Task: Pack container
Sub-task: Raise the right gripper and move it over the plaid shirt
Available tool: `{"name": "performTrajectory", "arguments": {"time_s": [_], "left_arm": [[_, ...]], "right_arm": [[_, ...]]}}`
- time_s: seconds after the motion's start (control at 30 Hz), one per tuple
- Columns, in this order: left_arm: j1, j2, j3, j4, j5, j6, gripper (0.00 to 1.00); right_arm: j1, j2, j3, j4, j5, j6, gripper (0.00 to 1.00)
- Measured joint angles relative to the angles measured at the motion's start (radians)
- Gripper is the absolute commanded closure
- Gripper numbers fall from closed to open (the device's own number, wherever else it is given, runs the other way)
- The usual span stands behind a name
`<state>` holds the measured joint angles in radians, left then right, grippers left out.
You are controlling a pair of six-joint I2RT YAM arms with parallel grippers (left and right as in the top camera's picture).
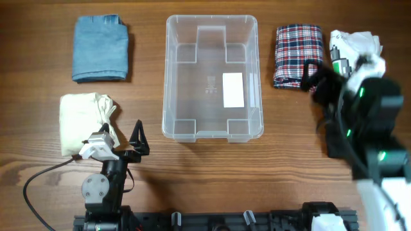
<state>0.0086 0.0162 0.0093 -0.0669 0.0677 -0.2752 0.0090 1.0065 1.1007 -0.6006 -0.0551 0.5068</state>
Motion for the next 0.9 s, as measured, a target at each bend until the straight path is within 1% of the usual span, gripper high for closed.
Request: {"name": "performTrajectory", "arguments": {"time_s": [0.1, 0.2, 0.4, 0.73, 0.9], "left_arm": [[0.000, 0.000, 0.000, 0.000, 0.000, 0.000, 0.00], [0.000, 0.000, 0.000, 0.000, -0.003, 0.000, 0.00], [0.000, 0.000, 0.000, 0.000, -0.003, 0.000, 0.00], [0.000, 0.000, 0.000, 0.000, -0.003, 0.000, 0.00], [0.000, 0.000, 0.000, 0.000, -0.003, 0.000, 0.00]], "right_arm": [[-0.006, 0.150, 0.241, -0.188, 0.000, -0.071, 0.00], [-0.013, 0.233, 0.371, -0.249, 0.000, -0.143, 0.00], [-0.041, 0.241, 0.393, -0.313, 0.000, -0.195, 0.00], [-0.179, 0.241, 0.393, -0.410, 0.000, -0.199, 0.00], [-0.230, 0.241, 0.393, -0.417, 0.000, -0.199, 0.00]]}}
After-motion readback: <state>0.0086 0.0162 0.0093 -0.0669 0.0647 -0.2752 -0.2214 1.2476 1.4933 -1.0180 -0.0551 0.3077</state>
